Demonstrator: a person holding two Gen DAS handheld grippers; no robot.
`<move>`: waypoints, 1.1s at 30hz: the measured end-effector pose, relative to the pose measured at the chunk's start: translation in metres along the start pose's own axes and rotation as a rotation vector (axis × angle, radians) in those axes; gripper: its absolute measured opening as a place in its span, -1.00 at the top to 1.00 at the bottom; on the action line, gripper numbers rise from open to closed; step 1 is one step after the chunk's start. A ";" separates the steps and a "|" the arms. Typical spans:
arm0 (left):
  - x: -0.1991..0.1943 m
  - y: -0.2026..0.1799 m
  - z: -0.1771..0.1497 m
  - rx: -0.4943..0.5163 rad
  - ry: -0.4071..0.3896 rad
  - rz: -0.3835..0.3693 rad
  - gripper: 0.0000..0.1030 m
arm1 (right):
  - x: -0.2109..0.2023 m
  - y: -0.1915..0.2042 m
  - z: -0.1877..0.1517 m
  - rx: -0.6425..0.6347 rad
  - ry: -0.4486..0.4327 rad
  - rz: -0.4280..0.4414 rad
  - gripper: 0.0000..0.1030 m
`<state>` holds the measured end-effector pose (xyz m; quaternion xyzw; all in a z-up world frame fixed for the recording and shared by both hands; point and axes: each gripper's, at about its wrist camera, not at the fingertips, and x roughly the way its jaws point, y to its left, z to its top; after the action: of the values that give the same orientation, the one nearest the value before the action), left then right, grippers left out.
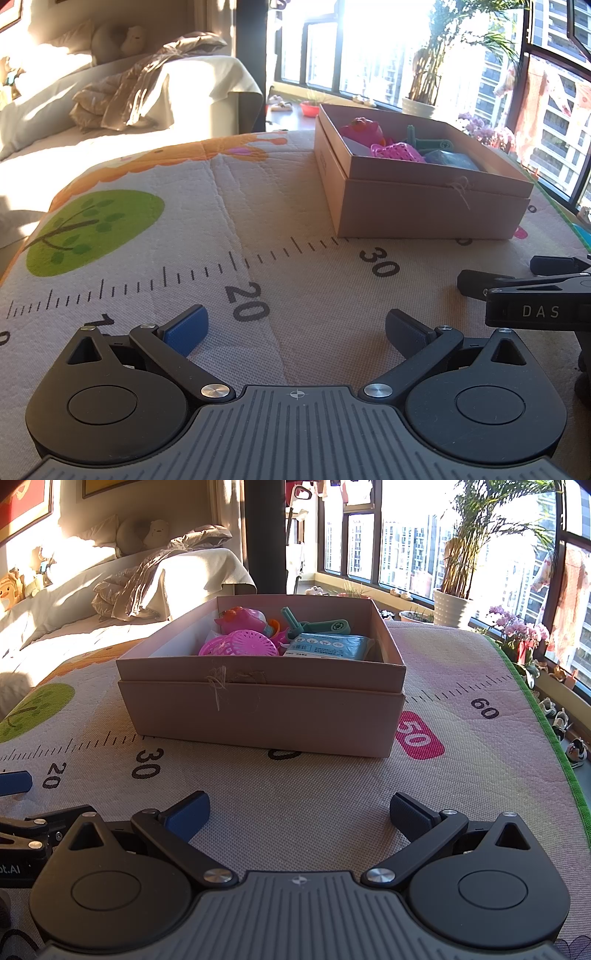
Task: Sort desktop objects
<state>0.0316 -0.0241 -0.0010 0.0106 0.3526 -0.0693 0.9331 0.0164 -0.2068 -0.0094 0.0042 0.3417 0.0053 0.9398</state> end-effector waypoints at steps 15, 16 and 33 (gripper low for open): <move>0.002 -0.005 -0.001 0.017 0.006 0.016 -1.00 | 0.000 0.000 0.000 0.000 0.000 0.000 -1.00; 0.002 -0.005 -0.001 0.018 0.006 0.016 -1.00 | 0.000 0.000 0.000 0.000 0.000 0.000 -1.00; 0.001 -0.006 -0.001 0.020 0.007 0.019 -1.00 | 0.000 0.000 0.000 0.000 0.000 0.000 -1.00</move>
<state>0.0309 -0.0305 -0.0025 0.0233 0.3551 -0.0640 0.9324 0.0159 -0.2067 -0.0092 0.0042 0.3418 0.0053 0.9398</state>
